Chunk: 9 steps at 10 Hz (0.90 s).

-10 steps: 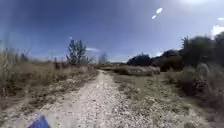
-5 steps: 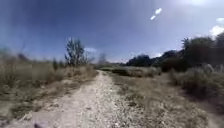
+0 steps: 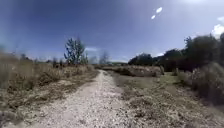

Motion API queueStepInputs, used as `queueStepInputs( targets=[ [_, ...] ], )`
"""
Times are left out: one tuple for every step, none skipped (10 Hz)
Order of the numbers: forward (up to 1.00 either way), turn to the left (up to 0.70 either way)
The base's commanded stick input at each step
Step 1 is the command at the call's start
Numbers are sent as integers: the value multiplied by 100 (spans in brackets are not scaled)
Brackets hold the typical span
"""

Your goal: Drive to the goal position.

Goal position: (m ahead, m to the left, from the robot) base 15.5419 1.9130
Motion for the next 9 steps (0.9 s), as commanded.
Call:
queueStepInputs(
  targets=[
    [70, 0],
    [70, 0],
    [70, 0],
    [70, 0],
    [70, 0],
    [70, 0],
    [70, 0],
    [70, 0],
    [70, 0]
  ],
)
